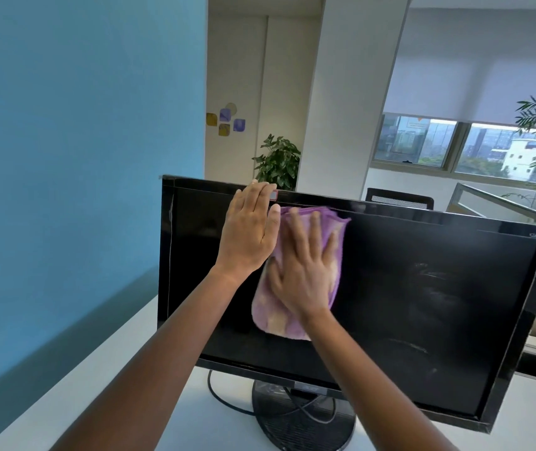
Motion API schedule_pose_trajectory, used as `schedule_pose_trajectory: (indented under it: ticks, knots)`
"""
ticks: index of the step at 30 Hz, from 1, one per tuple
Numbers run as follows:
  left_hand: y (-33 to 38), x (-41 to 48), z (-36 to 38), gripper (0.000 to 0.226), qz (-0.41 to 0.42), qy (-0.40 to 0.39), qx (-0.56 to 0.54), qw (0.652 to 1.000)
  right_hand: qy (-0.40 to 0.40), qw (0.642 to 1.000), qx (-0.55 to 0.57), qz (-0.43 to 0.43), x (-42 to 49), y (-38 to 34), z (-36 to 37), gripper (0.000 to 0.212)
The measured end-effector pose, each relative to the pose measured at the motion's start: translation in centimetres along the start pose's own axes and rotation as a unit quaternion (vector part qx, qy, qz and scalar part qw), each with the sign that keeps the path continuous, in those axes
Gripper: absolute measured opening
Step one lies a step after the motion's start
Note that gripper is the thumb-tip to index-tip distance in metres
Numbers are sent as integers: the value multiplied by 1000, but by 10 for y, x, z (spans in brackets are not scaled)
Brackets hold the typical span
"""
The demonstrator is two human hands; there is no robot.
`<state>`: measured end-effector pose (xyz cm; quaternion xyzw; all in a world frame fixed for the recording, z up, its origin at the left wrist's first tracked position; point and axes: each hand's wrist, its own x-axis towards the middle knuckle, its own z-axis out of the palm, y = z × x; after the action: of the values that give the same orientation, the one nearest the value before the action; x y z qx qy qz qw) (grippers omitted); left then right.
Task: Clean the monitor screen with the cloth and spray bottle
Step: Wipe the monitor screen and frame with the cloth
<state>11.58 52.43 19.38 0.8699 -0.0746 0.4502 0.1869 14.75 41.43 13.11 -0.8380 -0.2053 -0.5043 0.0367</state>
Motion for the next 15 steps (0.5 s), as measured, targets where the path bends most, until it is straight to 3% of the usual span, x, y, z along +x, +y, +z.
schedule_pose_trajectory:
  ticks: [4, 10, 15]
  knots:
    - [0, 0, -3, 67, 9, -14, 15, 1000, 24, 995, -15, -99, -3, -20, 7, 63]
    - [2, 2, -4, 67, 17, -13, 26, 999, 9, 971, -63, -229, -15, 26, 4, 58]
    - [9, 3, -3, 69, -3, -10, 22, 1000, 43, 976, -81, -198, -20, 91, -17, 58]
